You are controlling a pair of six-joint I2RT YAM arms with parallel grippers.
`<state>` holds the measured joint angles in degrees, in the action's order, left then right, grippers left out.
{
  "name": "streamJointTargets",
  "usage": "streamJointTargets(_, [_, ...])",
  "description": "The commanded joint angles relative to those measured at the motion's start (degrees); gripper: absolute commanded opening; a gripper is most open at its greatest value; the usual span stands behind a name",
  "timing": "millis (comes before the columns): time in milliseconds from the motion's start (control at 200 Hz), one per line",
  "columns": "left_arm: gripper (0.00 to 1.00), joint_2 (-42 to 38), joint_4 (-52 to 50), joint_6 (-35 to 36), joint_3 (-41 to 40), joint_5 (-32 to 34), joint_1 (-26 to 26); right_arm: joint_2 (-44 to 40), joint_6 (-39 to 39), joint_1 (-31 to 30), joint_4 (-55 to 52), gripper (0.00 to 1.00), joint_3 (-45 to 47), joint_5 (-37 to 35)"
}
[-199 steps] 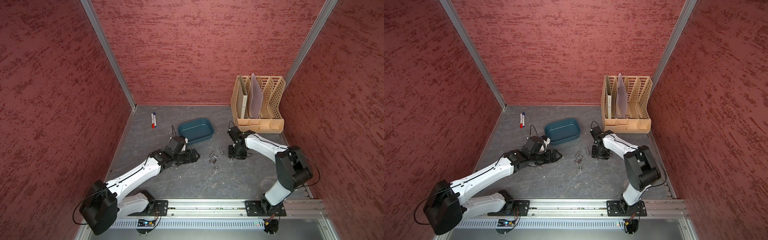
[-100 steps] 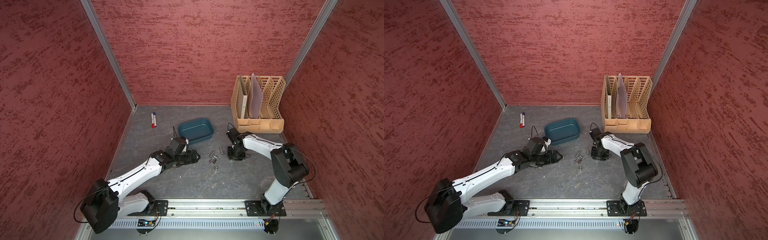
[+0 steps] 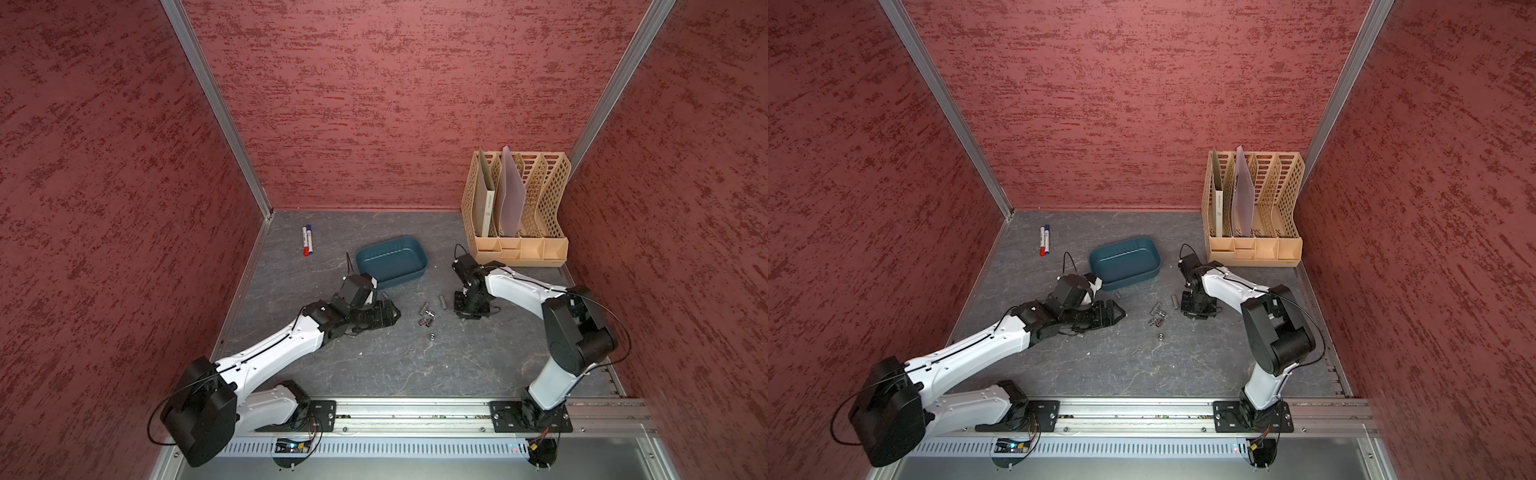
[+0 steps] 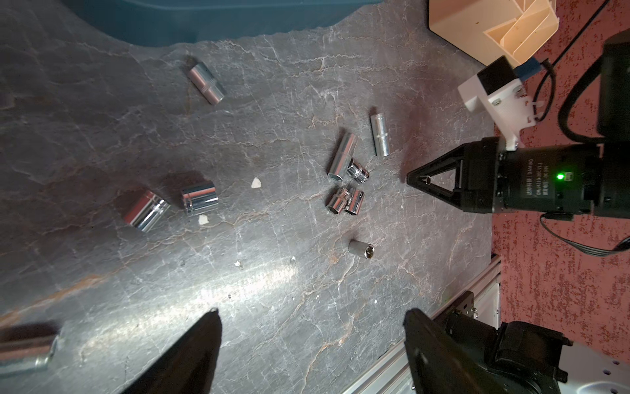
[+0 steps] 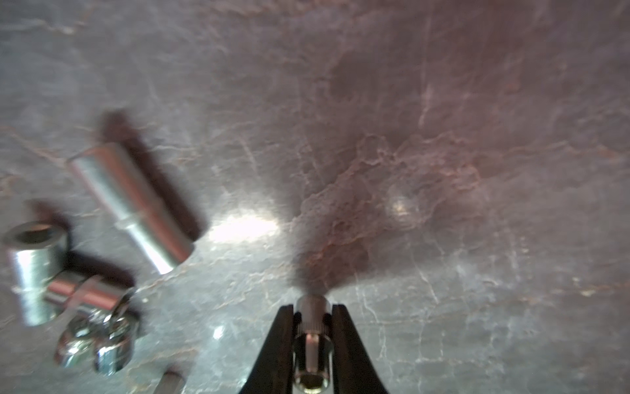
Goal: Put the socket on the desktop into the storage box
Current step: Pick up the socket head at the center of the board, then place the socket head in the storage box.
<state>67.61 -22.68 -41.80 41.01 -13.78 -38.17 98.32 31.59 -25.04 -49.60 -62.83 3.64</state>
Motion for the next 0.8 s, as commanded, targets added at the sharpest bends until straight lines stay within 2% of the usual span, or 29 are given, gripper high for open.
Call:
streamJointTargets(0, [0.87,0.4,-0.4,-0.5,0.2,0.5,1.6,-2.5,-0.5,-1.6,-2.7,0.11,-5.2,0.3])
streamJointTargets(190, [0.89,-1.3,-3.0,0.1,0.8,-0.5,6.7,0.7,-1.6,-3.5,-5.7,0.11,-14.9,0.4])
streamJointTargets(476, [0.89,-4.7,-8.3,1.9,1.8,-1.3,15.0,12.4,-3.6,-4.7,-10.4,0.11,-35.3,1.4])
streamJointTargets(796, [0.89,-8.1,-10.7,1.4,-0.1,-1.6,18.8,28.2,-4.1,-5.1,-16.5,0.11,-57.1,3.2])
